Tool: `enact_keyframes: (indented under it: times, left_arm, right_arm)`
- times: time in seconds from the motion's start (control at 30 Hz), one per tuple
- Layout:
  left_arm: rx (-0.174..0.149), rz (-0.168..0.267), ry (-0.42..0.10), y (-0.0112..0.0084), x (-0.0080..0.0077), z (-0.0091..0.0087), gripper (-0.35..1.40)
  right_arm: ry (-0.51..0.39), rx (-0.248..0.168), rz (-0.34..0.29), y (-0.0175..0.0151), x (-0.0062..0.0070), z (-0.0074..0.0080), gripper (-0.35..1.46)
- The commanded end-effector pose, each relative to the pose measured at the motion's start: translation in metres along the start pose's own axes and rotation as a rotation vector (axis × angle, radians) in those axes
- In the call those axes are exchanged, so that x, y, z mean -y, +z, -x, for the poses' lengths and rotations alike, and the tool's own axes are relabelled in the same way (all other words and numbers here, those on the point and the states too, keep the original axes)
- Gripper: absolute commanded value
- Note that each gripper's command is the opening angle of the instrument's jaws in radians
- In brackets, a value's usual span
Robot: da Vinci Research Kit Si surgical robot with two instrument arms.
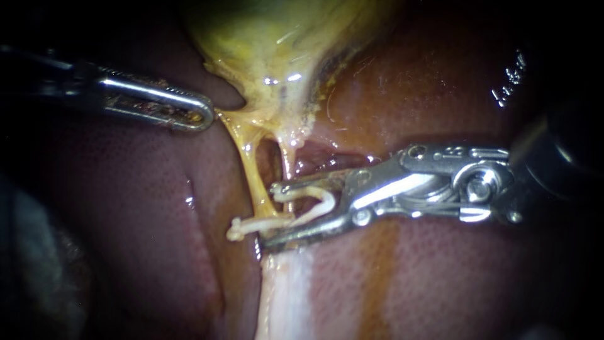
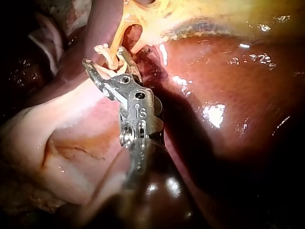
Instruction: Clipping second clip left tube
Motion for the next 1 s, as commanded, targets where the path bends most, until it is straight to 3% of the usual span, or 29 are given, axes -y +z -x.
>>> enact_keyframes:
  times: [0.03, 0.33, 0.6, 1.0]
  left_arm:
    - [0.0, 0.0, 0.0, 0.0, 0.0, 0.0, -0.35]
    - [0.0, 0.0, 0.0, 0.0, 0.0, 0.0, -0.35]
    - [0.0, 0.0, 0.0, 0.0, 0.0, 0.0, -0.35]
    - [-0.001, -0.002, -0.001, 0.0004, -0.0001, -0.0001, -0.35]
  right_arm:
    - [0.007, 0.002, 0.0, 0.0003, -0.0001, 0.0002, 0.49]
    - [0.123, 0.006, 0.01, 0.0015, -0.0019, 0.0025, 0.49]
    - [0.181, -0.015, 0.006, 0.0024, -0.0025, 0.0019, 0.48]
    - [0.239, -0.061, -0.012, 0.0049, -0.0023, 0.0009, 0.5]
